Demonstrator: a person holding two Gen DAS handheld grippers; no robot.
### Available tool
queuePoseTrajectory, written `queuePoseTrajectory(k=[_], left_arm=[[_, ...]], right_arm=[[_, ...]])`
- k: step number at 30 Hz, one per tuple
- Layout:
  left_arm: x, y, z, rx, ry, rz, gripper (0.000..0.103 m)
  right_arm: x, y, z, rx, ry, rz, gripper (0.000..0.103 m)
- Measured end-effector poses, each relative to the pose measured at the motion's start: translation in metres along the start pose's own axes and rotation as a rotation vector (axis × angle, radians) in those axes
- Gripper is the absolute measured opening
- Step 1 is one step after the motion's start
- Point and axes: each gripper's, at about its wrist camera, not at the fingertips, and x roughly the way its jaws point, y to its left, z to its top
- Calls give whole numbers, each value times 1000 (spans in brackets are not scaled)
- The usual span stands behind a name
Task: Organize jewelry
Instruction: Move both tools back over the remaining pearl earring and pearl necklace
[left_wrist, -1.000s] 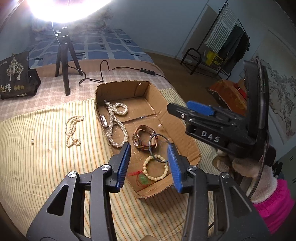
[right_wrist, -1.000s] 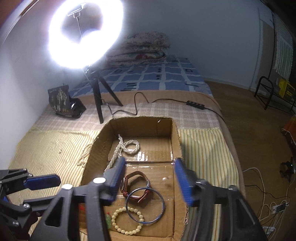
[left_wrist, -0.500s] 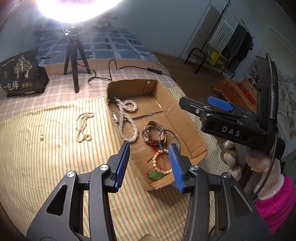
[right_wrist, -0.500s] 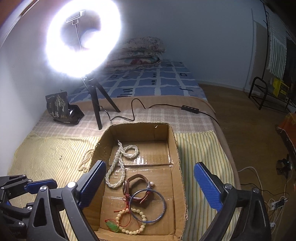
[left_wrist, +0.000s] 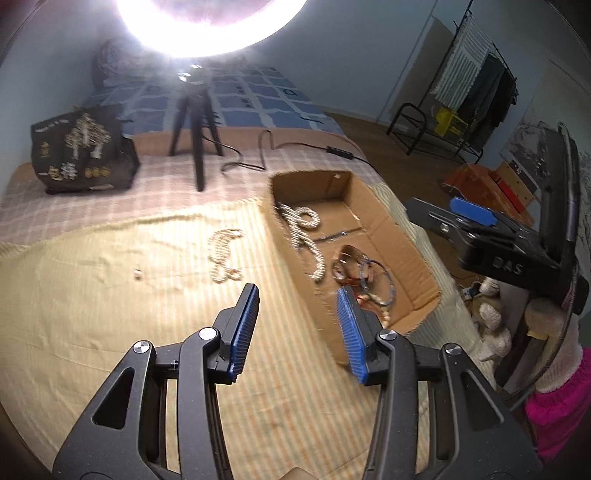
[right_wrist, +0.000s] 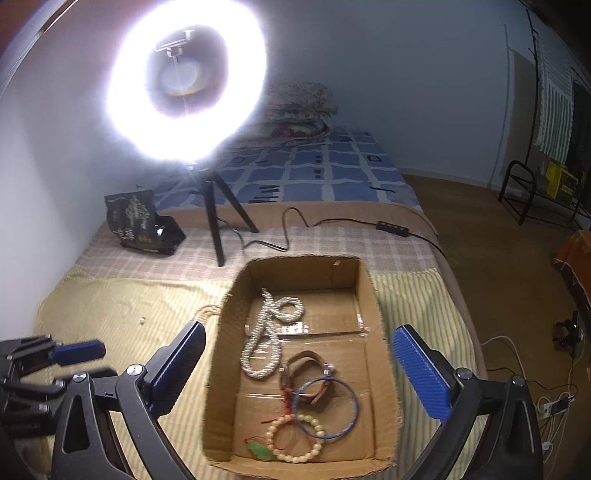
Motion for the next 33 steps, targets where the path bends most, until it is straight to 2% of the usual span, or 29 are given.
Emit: queuePoseTrajectory(k=[8,13,20,23,27,31,33], left_arm=[[-24,54,-3,-23,-22,60,44],[-35,78,-3,-35,-22,77,44],[-41,103,-3,-28,-1,78,44],[-37,113,-5,-18,17,85,44],[-29,122,-11,16,35,105,44],[-13,131,-15,47,62,116,44],[-2,141,-16,50,78,122,36]], right_arm=[[-8,37,2,-40,-23,51,102],[-7,65,2,-73,-22,82,96],[14,97,-4,-82,37,144,73],[23,110,-8,-88,57,154,70],[41,127,-16,-90,83,151,59],[62,140,-28,-91,115,142,56],[70,143,-33,-90,133,139,48]])
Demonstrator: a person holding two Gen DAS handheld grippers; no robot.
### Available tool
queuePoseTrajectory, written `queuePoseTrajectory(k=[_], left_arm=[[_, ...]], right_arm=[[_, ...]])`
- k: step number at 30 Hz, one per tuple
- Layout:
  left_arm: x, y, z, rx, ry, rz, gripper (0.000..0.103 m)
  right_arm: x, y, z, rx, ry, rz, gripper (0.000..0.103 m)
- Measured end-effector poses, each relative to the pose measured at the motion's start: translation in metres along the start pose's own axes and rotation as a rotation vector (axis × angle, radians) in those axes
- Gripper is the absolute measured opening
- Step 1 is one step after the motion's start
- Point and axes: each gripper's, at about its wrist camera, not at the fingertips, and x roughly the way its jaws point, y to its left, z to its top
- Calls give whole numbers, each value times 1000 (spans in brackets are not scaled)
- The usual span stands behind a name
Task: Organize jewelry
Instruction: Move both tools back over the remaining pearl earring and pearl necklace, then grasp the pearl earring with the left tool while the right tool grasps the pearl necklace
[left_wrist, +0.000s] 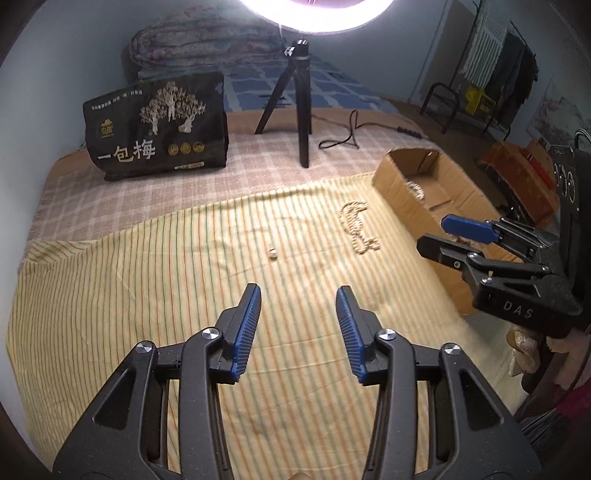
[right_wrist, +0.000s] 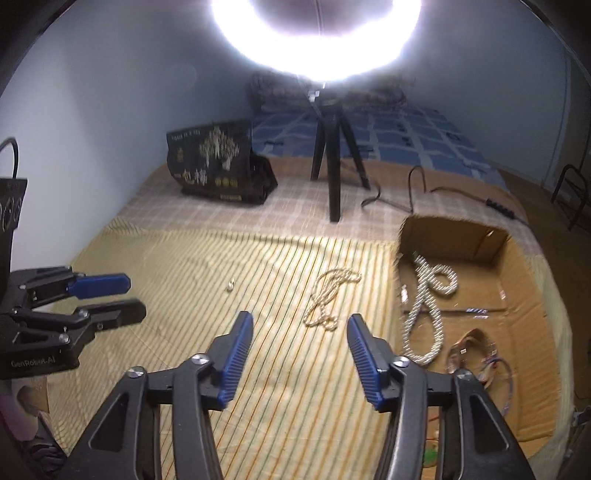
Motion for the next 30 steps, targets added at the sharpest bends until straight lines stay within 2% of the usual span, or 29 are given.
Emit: queuePoseTrajectory(k=[6,11,15,20,30], left_arm=[[30,23,-1,-26,36,-31,36],[53,25,1,5,47,-58,35],[67,25,3,10,44,-83,35],[83,31,7,-9,42,-102,35],[99,35,15,-10,47,-98,33]], right_arm=[[30,-6,-6,49,35,-28,44],[51,-6,-5,61,58,-59,40],[67,-2,-6,50,77,-73,36],[80,8,0,-21,90,-110,35],[103,9,11,-64,145,-146,35]])
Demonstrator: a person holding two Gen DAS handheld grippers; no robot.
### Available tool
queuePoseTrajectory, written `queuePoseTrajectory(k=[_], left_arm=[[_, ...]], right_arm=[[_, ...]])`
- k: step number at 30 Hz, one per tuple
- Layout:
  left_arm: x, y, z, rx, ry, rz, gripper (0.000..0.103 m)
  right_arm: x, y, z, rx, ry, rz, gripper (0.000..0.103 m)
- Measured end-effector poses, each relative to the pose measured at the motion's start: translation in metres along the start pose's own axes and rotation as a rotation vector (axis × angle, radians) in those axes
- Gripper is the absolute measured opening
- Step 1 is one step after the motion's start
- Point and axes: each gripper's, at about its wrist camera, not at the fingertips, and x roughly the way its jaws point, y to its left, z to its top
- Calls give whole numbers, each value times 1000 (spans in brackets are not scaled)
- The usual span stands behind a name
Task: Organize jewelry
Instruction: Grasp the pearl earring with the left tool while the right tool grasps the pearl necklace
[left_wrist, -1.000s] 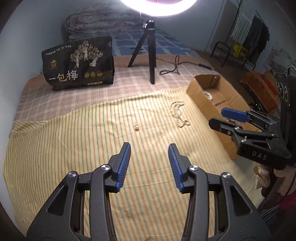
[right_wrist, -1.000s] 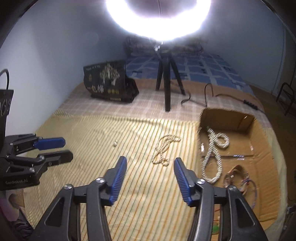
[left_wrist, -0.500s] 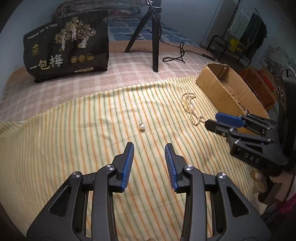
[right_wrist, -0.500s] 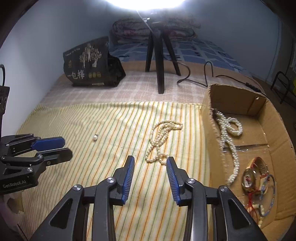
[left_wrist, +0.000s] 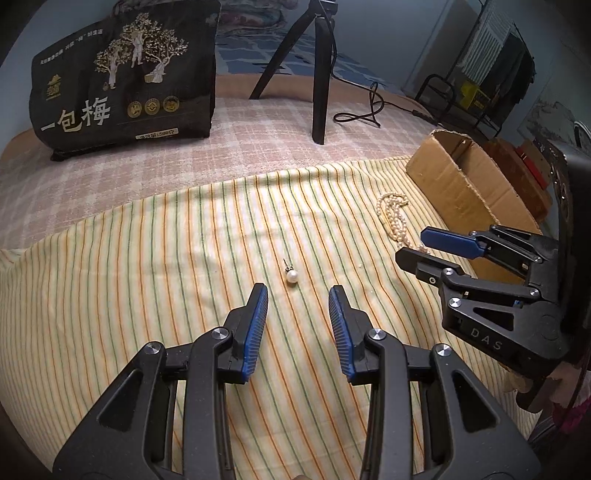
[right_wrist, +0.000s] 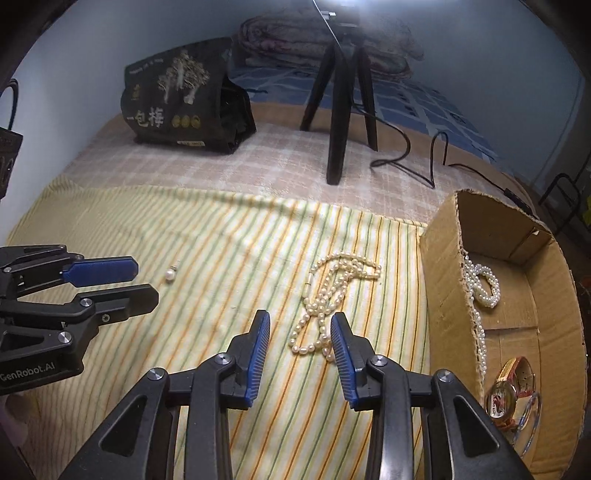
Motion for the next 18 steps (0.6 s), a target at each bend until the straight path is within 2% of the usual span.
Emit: queuePoseTrajectory(k=[2,8,13,18], left_arm=[[5,-1,1,2,7,3,28],[16,-1,4,2,12,14,27],[23,0,6,10,8,23,21],[26,3,5,24,4,39,10]], right_arm=[[5,-2,0,5,16,-2,35],[15,-9,3,26,36,2,35],[19,-10,4,19,52,12,35],[23,-11,6,20,68,34,35]])
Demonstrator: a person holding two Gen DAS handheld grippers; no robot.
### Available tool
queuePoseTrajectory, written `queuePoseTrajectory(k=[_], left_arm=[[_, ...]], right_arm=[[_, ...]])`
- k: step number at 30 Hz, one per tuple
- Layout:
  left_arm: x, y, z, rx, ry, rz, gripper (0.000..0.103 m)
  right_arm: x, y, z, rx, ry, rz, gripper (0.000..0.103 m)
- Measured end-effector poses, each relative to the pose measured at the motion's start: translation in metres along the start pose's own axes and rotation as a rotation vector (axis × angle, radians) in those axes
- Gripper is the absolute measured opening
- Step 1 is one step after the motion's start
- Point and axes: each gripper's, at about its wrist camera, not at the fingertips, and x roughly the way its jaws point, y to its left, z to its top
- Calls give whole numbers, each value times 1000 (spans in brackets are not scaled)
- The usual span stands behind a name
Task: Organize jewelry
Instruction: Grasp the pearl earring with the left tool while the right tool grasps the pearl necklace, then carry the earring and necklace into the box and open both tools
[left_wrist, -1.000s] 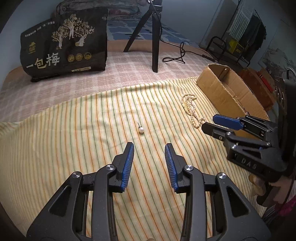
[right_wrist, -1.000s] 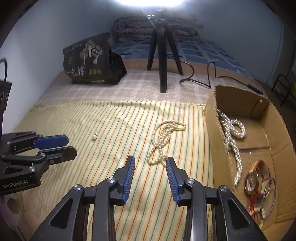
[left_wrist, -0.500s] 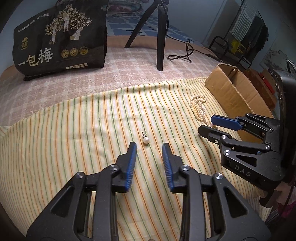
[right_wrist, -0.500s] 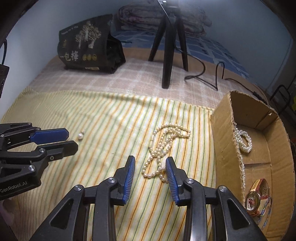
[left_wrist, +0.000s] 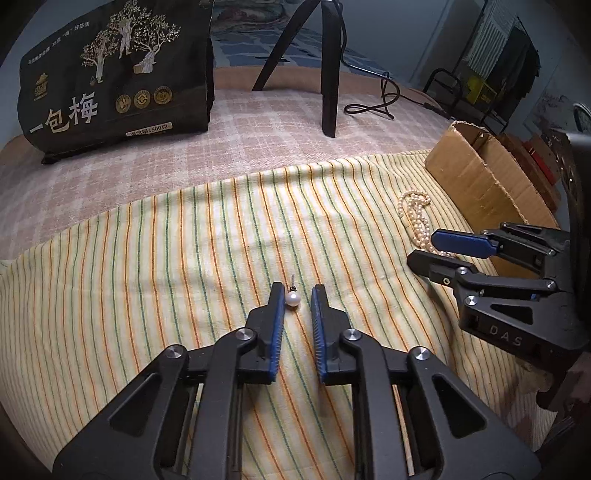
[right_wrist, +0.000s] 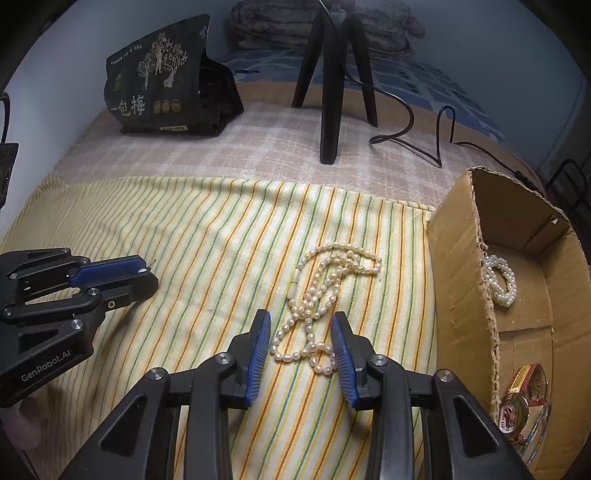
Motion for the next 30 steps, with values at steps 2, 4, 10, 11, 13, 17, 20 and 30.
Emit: queuePoseTrajectory(k=[2,4,10,11,13,17,20,30], left_arm=[[0,-1,-1,14,-3,8,7],[1,0,-1,13,-6,5,7],[-1,1,-3,13,-7,-1,6],[-2,1,-3,14,-6,-2,6],[-4,2,-3,10,-3,-5,6],[-11,2,-4,11,7,-5,6],[-19,0,-8,23,7,6,6],[-61,-3,-19,15,-14,11,6]], right_arm=[[2,-1,1,0,8,14,31],[2,-1,2,3,17,25,26],[4,3,3,8,22,51,6],[3,3,2,11,20,52,6],[2,1,1,24,15,66,5],[-6,0,-3,46,7,95,1],[-11,1,-7,39,0,103,1],[-57,4,-20,35,-65,144,1]])
